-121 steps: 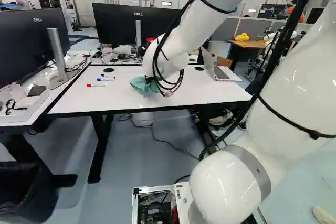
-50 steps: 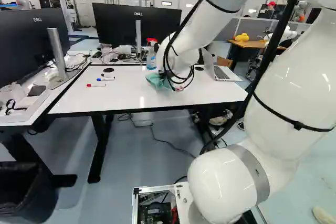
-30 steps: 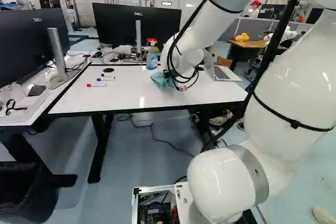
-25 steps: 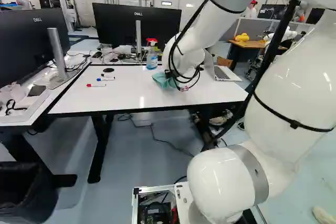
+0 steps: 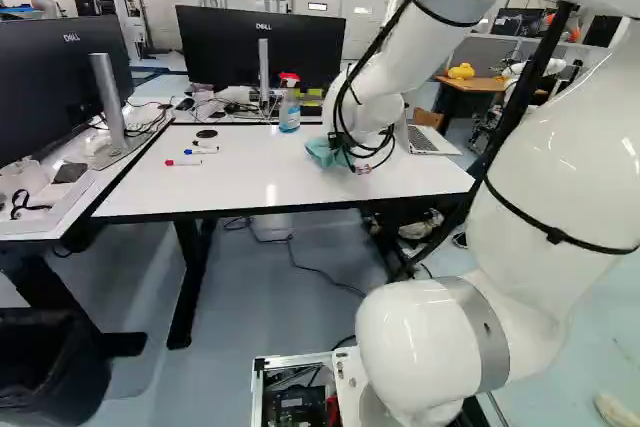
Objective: Clean the table with the green towel
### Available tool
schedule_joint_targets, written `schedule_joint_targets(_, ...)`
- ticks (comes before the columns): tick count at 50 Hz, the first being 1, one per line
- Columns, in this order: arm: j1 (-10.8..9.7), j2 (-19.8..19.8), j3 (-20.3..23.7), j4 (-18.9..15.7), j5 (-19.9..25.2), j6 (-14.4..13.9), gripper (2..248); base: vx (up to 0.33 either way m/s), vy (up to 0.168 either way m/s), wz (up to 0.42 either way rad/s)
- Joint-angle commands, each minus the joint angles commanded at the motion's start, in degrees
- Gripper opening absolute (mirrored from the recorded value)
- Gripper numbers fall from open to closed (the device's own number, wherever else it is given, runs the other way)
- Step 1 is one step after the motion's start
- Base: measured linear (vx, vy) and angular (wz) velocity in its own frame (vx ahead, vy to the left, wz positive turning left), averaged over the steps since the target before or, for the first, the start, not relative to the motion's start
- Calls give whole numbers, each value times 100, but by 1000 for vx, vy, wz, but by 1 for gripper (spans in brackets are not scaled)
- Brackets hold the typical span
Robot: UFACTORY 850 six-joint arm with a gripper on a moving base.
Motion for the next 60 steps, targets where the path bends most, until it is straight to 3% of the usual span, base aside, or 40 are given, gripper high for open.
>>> schedule_joint_targets(60, -1193, -264, -268, 0, 0, 0, 51, 0, 0, 0)
